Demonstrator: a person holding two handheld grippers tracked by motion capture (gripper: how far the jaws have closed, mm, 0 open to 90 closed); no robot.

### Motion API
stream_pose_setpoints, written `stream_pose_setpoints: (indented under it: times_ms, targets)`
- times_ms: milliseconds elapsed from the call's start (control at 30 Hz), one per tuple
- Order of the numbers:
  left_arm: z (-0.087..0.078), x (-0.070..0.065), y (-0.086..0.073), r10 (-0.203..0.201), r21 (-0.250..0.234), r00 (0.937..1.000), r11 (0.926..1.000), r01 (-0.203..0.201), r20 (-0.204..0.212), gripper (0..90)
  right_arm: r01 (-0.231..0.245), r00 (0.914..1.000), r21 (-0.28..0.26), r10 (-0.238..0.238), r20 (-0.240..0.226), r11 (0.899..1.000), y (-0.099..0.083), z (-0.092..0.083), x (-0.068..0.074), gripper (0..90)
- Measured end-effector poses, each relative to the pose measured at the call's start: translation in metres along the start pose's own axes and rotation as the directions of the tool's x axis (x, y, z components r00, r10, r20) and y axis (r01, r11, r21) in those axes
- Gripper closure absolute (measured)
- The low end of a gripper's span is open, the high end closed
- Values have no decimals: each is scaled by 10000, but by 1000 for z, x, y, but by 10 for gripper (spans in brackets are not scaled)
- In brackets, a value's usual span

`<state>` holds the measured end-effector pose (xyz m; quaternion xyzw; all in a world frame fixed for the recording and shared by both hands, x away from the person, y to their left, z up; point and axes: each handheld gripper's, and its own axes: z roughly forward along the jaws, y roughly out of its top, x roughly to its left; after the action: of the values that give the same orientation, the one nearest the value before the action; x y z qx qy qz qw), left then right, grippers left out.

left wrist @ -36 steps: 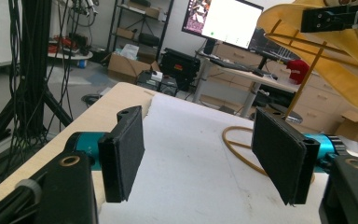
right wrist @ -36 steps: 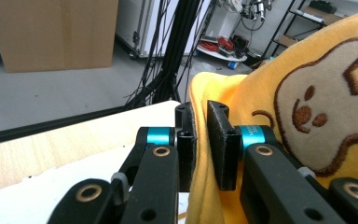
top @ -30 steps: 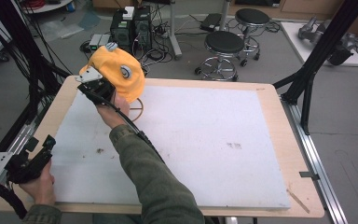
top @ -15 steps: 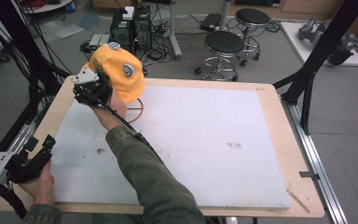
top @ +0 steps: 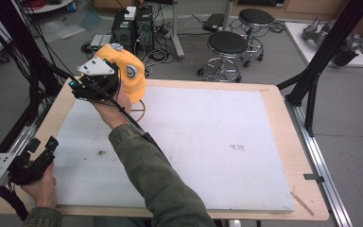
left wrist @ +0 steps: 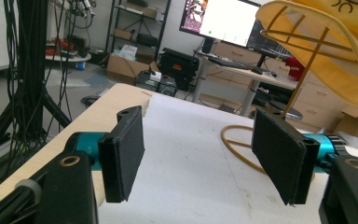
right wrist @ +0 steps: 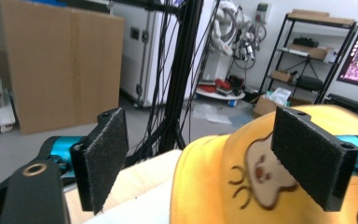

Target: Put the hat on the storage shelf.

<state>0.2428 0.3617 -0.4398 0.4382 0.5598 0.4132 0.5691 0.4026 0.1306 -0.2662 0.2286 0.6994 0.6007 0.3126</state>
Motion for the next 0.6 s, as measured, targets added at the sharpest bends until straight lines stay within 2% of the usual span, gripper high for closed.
stream_pose_setpoints:
  times_ms: [133, 267, 333, 433, 600]
  targets:
    - [1, -1, 0, 21, 14, 10000, 10000, -21, 17, 345, -66, 10000, -185, 66, 11, 9998, 4, -11, -6, 130]
    - [0, -2, 0, 60, 5, 10000, 10000, -60, 48, 345, -368, 9993, -325, 370, 80, 9988, 3, -24, -12, 116]
    - [1, -2, 0, 41, 22, 10000, 10000, -41, 68, 345, -425, 9991, -603, 429, 62, 9973, -1, -33, -14, 115]
    - [1, -3, 0, 89, 34, 9999, 10000, -89, 138, 345, -309, 9987, -801, 341, 388, 9963, -9, -47, -18, 113]
    - [2, -6, -1, 126, 49, 9997, 9999, -127, 207, 345, -425, 9980, -784, 460, 440, 9960, -19, -60, -27, 112]
